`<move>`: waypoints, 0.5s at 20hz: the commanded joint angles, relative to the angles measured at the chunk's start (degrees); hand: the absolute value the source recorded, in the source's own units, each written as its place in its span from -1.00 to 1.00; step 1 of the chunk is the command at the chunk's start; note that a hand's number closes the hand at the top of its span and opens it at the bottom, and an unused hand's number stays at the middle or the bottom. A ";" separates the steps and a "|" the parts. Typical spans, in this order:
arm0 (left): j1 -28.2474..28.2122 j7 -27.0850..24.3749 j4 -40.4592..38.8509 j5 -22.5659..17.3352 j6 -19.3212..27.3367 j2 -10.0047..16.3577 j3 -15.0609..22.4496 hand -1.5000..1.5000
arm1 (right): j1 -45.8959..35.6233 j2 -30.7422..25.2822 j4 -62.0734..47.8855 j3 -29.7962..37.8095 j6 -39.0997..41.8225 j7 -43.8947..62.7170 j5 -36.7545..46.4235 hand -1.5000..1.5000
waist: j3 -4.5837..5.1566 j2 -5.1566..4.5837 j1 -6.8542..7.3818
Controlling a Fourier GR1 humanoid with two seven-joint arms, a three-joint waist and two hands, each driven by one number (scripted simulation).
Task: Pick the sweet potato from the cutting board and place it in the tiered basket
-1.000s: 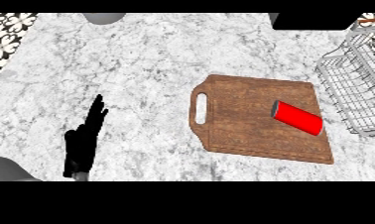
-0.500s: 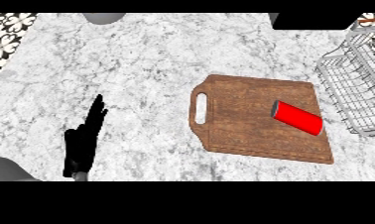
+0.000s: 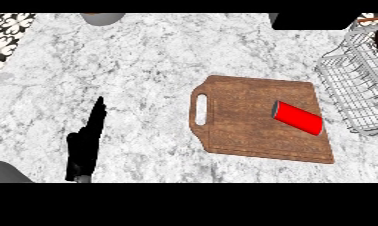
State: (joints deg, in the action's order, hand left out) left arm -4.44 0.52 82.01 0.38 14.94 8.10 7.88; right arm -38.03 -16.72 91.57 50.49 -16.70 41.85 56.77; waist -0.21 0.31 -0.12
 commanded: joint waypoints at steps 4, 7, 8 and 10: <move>-2.72 -0.98 -2.09 -0.07 0.03 0.20 -1.00 0.00 | 8.97 -0.22 18.21 5.60 0.18 7.97 4.48 -1.00 | 0.31 0.26 -1.89; 1.11 1.67 -2.98 0.02 0.21 0.14 -1.58 0.00 | 12.33 1.12 29.68 7.61 5.79 13.10 3.44 -1.00 | 0.29 0.18 -2.08; -2.12 -2.22 -4.60 -0.69 -0.61 0.06 -1.95 0.00 | 14.32 0.78 32.97 10.01 8.19 13.31 0.10 -1.00 | 0.32 0.35 -2.53; -3.90 -0.60 -1.69 -0.96 -1.09 1.80 -2.54 0.00 | 17.68 0.37 40.07 13.79 12.62 14.87 -3.85 -1.00 | 0.28 0.69 -3.08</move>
State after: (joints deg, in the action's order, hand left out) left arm -6.11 -0.52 82.18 -0.06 14.50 8.82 6.43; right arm -25.80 -16.68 119.54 59.23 -10.40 52.91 57.44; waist -0.14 0.94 -2.14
